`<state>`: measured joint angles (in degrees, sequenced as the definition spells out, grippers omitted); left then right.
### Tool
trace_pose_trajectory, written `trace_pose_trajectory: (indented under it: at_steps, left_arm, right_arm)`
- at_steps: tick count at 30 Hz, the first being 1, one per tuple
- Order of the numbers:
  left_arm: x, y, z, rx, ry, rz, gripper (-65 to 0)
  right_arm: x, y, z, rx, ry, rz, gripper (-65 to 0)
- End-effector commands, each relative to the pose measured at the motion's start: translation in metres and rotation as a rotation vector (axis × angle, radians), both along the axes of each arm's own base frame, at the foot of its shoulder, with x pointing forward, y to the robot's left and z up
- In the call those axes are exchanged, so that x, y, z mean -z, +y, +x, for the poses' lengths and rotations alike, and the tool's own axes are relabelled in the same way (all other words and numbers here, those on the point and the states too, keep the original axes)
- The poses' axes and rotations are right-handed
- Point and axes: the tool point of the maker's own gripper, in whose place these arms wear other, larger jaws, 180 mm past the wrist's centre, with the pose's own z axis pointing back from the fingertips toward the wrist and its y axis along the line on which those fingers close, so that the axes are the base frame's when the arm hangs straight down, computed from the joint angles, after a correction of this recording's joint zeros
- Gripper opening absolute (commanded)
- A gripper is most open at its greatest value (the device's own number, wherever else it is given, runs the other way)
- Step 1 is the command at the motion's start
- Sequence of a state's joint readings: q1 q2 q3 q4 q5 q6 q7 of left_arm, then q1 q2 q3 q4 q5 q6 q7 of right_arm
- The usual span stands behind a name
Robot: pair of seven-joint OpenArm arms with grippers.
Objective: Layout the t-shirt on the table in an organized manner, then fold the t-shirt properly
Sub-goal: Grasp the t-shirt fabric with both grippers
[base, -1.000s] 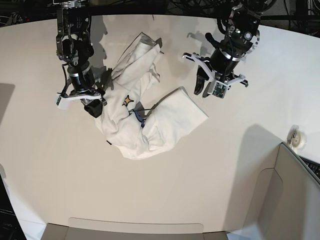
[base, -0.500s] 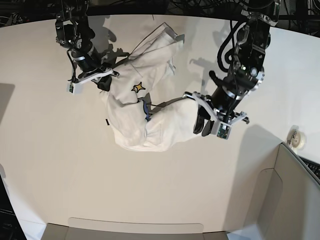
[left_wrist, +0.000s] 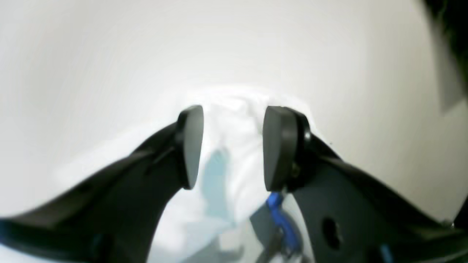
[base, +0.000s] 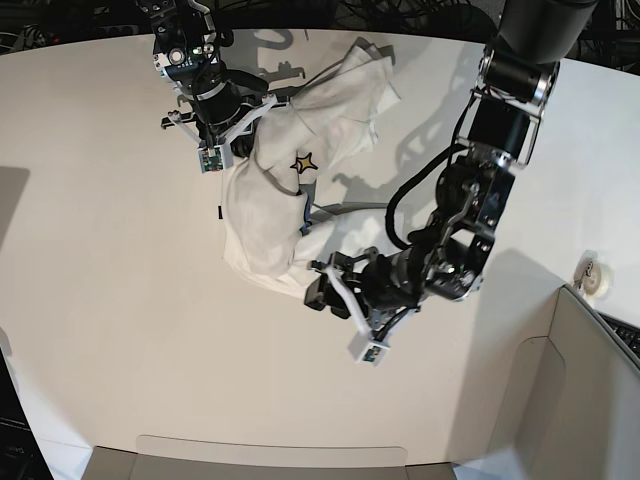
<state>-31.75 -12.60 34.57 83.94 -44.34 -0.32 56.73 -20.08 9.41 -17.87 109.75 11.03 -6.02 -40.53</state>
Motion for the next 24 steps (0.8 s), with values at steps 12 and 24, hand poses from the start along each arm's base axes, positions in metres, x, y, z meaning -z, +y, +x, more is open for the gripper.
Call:
trace_pose_trajectory:
  at_steps: [12, 24]
  left_arm:
    - [0.018, -0.061, 0.010, 0.422, -0.150, 0.385, -38.3]
    - [0.059, -0.117, 0.009, 0.362, -0.122, 0.513, -38.3]
  right_arm:
    - [-0.001, -0.003, -0.005, -0.004, -0.011, -0.014, -65.0]
    - [0.008, 0.009, -0.022, -0.066, 0.013, -0.055, -65.0]
